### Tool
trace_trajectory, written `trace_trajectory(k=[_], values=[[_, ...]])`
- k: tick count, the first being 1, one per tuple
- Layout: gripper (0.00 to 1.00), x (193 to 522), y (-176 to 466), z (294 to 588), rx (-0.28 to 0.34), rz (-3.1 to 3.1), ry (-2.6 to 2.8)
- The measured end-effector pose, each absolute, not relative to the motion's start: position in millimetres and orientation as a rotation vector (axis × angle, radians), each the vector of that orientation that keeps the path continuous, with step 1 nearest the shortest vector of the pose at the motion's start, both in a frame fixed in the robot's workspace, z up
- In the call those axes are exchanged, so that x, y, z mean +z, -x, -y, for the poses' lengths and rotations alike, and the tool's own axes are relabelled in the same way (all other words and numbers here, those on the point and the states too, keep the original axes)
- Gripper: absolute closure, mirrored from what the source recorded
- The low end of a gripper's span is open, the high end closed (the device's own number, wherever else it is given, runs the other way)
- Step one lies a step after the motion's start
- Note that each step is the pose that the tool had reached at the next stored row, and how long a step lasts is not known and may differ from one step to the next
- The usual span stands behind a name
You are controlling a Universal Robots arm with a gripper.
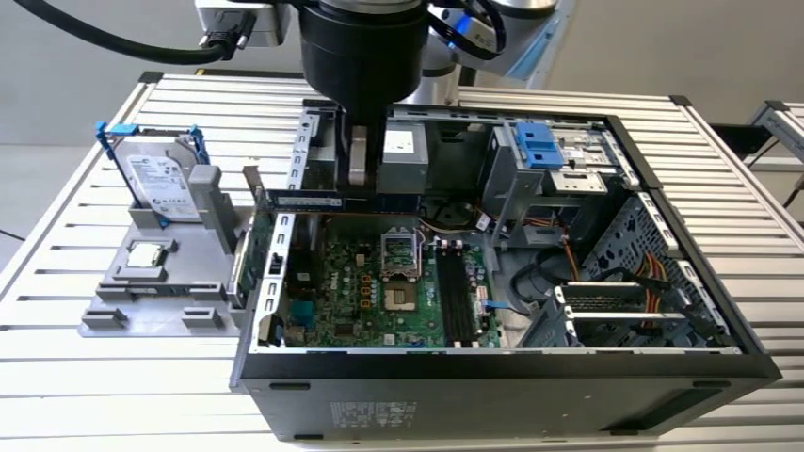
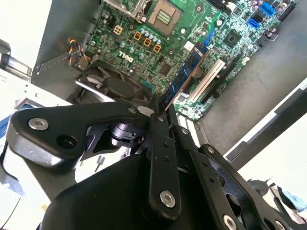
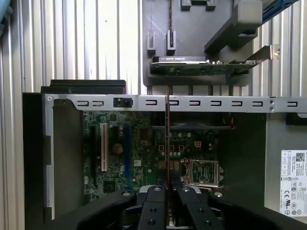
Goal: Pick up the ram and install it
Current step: 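Pick up the ram and move it above insertion slot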
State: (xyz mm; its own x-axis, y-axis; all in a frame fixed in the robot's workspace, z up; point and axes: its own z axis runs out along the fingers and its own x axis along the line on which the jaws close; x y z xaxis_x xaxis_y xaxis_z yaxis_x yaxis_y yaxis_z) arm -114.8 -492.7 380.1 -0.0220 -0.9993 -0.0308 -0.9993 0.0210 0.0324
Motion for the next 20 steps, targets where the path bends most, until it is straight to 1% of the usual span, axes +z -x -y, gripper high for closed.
trace_trajectory(k=[20], values=[[1.0, 380.1, 85.7, 492.7, -0.07, 2.244, -2.196]])
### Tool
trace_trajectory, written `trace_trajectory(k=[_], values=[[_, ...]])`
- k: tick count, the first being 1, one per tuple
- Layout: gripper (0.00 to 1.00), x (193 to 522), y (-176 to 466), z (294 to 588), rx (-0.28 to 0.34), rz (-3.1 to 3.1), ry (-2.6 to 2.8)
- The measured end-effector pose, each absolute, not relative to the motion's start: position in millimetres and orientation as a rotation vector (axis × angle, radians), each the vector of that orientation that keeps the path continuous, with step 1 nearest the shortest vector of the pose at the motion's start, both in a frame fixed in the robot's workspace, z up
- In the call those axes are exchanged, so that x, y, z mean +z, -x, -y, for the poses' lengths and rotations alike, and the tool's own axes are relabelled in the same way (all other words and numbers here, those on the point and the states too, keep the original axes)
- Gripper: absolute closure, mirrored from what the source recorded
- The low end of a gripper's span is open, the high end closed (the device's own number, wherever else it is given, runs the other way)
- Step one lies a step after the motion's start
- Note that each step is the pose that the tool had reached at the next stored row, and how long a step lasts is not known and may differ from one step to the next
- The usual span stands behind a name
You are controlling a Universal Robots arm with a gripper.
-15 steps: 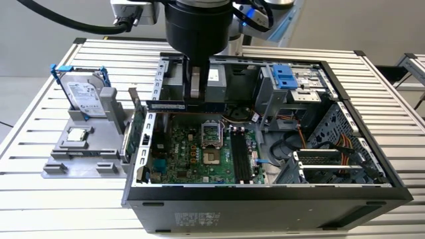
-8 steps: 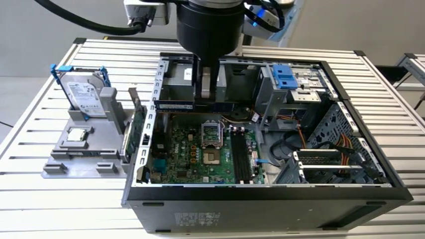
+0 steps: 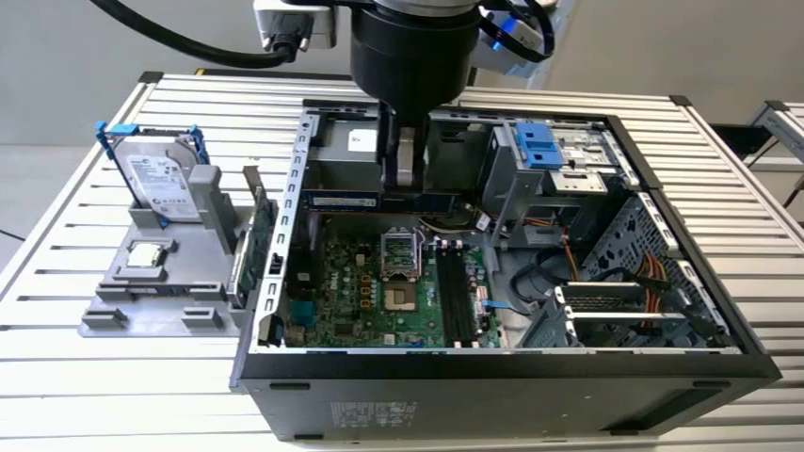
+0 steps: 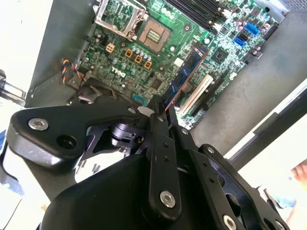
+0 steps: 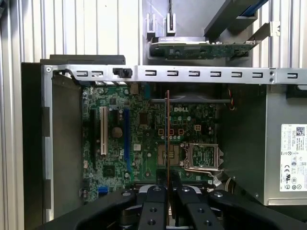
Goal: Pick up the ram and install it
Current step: 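Pick up the ram and move it above insertion slot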
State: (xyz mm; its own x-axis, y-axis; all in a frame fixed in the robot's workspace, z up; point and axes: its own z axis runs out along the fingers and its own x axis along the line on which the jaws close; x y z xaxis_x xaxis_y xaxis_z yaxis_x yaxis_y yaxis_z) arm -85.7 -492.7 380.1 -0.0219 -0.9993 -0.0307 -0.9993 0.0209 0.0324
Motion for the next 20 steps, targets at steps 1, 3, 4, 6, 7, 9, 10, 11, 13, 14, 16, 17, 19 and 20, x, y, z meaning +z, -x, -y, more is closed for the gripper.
trace_trajectory(k=[1, 3, 4, 6, 7, 9, 10, 11, 13, 14, 16, 17, 19, 20], values=[[1.0, 380.1, 84.9, 492.7, -0.07, 2.244, -2.196], [1.0, 380.1, 83.0, 492.7, -0.07, 2.244, -2.196], [1.0, 380.1, 82.0, 492.7, -0.07, 2.244, -2.196], [1.0, 380.1, 80.1, 492.7, -0.07, 2.244, -2.196], [1.0, 380.1, 79.1, 492.7, -0.07, 2.244, -2.196], [1.0, 380.1, 76.8, 492.7, -0.07, 2.244, -2.196], [1.0, 380.1, 75.5, 492.6, -0.07, 2.244, -2.196], [1.0, 380.1, 74.3, 492.7, -0.07, 2.244, -2.196], [1.0, 380.1, 71.9, 492.7, -0.07, 2.244, -2.196], [1.0, 380.1, 70.9, 492.7, -0.07, 2.244, -2.196], [1.0, 380.1, 69.2, 492.7, -0.07, 2.244, -2.197], [1.0, 380.1, 68.3, 492.7, -0.07, 2.244, -2.196], [1.0, 380.1, 66.8, 492.7, -0.07, 2.244, -2.196], [1.0, 380.1, 66.0, 492.7, -0.07, 2.244, -2.196]])
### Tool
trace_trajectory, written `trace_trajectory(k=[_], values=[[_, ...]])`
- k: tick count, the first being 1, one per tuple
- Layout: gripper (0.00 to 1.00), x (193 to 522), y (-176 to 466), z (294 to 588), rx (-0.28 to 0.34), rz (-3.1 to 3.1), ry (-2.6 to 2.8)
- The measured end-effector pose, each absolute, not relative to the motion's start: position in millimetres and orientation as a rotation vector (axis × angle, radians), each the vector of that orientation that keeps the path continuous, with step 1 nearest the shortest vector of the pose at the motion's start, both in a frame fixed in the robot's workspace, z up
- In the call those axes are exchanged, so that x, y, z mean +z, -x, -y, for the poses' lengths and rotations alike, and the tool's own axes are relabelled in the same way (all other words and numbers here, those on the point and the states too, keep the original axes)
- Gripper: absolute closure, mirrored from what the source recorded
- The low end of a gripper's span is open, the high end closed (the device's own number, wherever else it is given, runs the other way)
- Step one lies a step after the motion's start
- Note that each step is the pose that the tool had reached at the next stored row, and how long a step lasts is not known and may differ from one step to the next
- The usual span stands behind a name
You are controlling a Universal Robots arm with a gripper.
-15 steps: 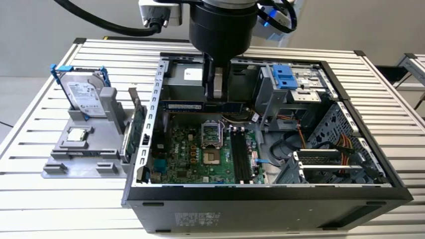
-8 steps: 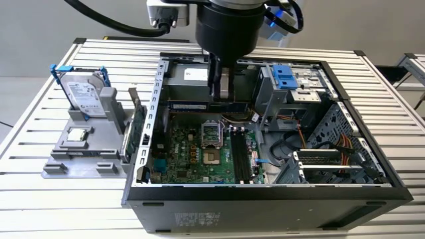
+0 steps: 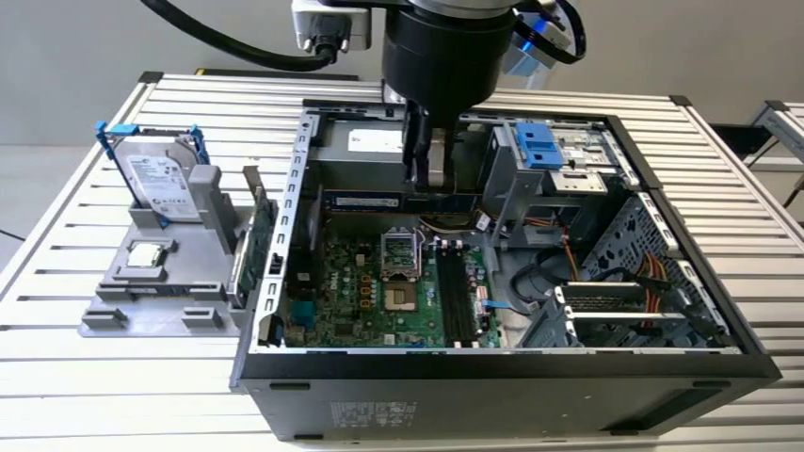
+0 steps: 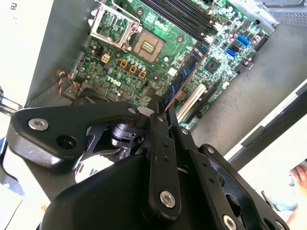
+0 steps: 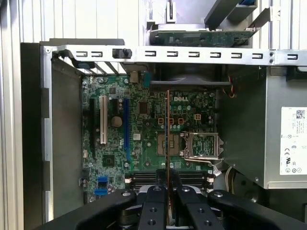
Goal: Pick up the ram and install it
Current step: 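Pick up the ram and move it above insertion slot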
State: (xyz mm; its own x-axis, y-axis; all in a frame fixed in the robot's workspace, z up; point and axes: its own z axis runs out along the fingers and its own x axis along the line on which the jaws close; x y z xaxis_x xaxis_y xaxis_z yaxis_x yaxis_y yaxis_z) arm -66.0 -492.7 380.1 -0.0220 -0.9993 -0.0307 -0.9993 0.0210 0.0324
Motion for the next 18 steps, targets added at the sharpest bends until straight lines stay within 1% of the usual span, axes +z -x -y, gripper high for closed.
trace_trajectory(k=[18], values=[[1.0, 380.1, 46.5, 492.7, -0.07, 2.244, -2.196]])
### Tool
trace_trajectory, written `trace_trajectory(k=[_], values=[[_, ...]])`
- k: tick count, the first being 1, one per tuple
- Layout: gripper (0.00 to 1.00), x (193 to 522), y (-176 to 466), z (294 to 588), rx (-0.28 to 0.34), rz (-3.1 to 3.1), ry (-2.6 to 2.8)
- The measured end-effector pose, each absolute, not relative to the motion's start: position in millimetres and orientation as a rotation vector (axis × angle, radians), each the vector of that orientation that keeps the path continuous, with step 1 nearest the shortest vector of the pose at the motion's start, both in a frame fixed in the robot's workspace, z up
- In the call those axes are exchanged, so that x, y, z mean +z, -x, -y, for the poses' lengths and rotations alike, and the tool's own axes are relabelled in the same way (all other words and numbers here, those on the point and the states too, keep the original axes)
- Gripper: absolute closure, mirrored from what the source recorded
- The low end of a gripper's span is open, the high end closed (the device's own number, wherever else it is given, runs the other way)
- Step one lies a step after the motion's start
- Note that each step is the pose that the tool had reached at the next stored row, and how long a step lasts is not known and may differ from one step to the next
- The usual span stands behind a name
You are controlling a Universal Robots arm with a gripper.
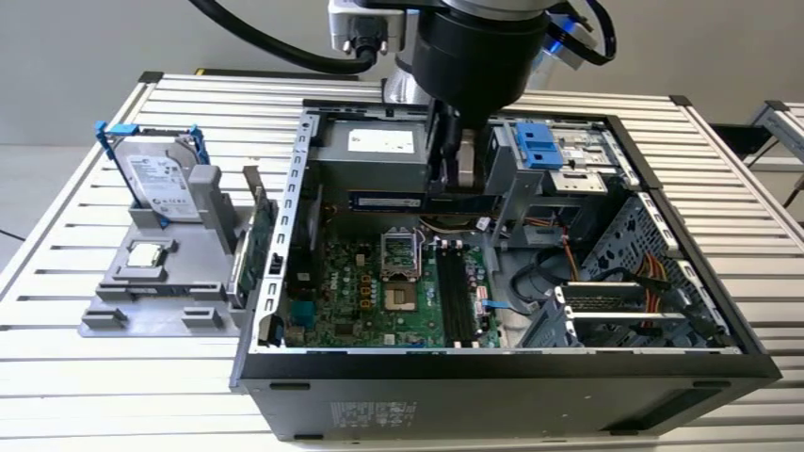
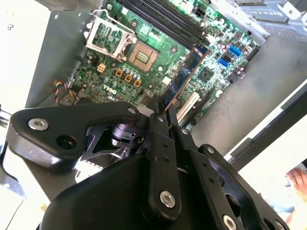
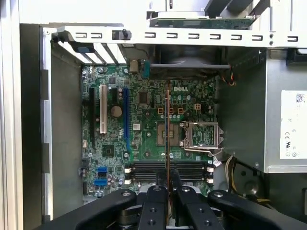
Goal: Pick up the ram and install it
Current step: 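Pick up the ram and move it above insertion slot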
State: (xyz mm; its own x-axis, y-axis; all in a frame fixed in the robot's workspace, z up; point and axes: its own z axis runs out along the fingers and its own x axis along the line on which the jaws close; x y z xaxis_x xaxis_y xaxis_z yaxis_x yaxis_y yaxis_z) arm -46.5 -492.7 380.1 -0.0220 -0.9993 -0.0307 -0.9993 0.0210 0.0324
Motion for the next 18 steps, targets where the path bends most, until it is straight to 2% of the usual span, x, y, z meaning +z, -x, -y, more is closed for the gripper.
trace_trajectory(k=[18], values=[[1.0, 380.1, 24.6, 492.7, -0.07, 2.244, -2.196]])
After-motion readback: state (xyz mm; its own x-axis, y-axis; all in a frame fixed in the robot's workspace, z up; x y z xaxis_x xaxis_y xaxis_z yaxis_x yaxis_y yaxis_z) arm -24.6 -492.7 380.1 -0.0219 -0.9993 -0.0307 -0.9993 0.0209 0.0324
